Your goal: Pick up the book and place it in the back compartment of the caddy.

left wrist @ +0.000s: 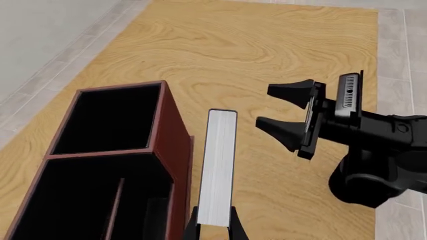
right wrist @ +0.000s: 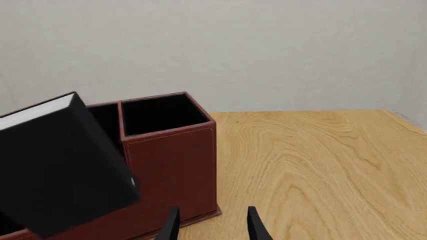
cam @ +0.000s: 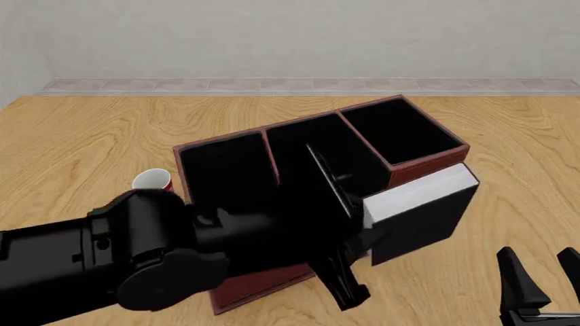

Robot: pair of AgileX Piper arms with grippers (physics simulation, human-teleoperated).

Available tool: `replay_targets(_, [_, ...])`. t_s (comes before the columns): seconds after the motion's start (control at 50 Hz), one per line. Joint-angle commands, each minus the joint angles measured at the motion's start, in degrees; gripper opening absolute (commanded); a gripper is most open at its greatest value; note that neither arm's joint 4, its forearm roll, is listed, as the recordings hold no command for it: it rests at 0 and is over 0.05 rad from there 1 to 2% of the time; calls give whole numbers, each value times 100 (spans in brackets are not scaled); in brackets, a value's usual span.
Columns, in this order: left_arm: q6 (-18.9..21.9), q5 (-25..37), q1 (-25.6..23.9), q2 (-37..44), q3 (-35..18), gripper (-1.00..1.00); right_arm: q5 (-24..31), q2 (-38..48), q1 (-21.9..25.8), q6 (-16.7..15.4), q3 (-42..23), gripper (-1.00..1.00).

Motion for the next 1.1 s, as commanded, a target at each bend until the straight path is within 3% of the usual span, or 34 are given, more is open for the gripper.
replay_targets(0.02, [60,231,145,-526,79,-100,0,0,1,2,0,100])
replay_targets(0.24, [-99,751,315,-820,-58,-100,0,0,1,-2,0,100])
replay_targets(0.4, [-163,1353,433,-792,-549,-100,0,0,0,-1,0,100])
replay_targets(0.44, [-373,1659,469,-752,-858,-100,0,0,1,0,0,100])
replay_targets(0.52, [-433,1814,494,-727,-1021,-100,1,1,-1,0,0,100])
replay_targets(0.56, [-694,1883,461,-695,-1085,-100,0,1,0,1,0,100])
replay_targets(0.62, [-513,1886,568,-652,-1016,-100,0,0,0,-2,0,100])
replay_targets(0.72, [-671,1938,634,-636,-958,-100,0,1,1,-1,0,100])
replay_targets(1.1, [-353,2197,897,-645,-744,-100,0,0,-1,-2,0,100])
